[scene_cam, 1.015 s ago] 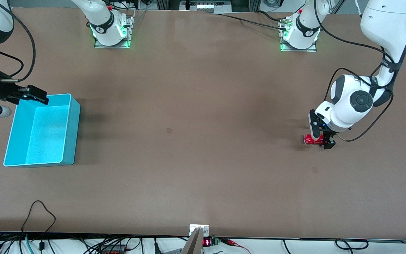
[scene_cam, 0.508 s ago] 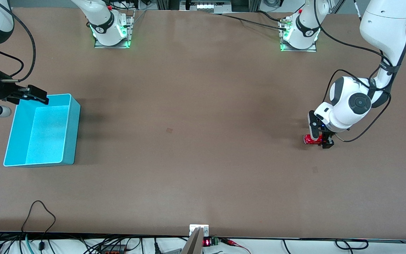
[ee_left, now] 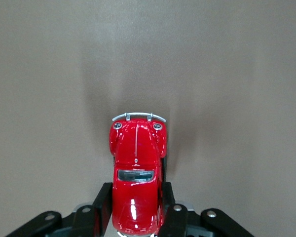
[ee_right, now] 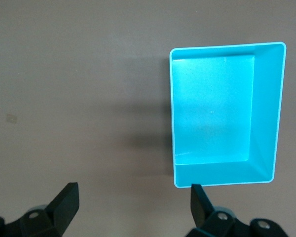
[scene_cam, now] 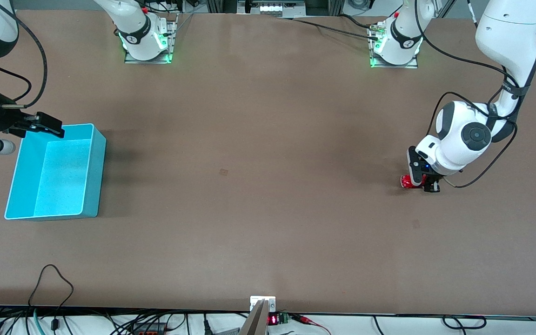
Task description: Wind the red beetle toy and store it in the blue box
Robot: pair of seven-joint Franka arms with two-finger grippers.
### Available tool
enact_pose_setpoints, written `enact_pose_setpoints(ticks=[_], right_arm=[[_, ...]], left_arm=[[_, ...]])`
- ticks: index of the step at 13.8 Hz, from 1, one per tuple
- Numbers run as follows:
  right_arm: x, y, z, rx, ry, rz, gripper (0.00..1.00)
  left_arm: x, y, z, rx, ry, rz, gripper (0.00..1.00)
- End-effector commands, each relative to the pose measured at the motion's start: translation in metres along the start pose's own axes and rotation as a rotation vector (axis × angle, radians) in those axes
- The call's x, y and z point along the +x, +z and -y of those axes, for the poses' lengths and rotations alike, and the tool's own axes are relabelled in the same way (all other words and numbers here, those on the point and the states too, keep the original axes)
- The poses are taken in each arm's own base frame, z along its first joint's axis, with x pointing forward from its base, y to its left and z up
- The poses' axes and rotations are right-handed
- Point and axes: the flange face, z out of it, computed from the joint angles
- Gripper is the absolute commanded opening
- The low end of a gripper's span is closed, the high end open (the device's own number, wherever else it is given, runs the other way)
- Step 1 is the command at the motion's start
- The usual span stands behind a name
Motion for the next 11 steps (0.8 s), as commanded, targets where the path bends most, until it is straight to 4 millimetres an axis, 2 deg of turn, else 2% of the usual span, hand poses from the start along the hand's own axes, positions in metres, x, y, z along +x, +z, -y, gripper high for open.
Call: enact_pose_setpoints(ticks=[1,6,11], right_arm=[[0.001,-0.004,0.001,0.01,-0.01,-0.009,1.0],[0.001,-0.004,0.001,0.01,-0.01,-0.009,1.0],[0.001,-0.004,0.001,0.01,-0.009,-0.011,1.0]], left_arm=[[0.0,0.001,0.003,0.005,0.006,-0.003,0.3],[-0.003,0.006,0.003,-0.003,0.011,-0.001,0.27],[-0.052,0.012,0.0,-0.023,-0.04,0.008,0.24]])
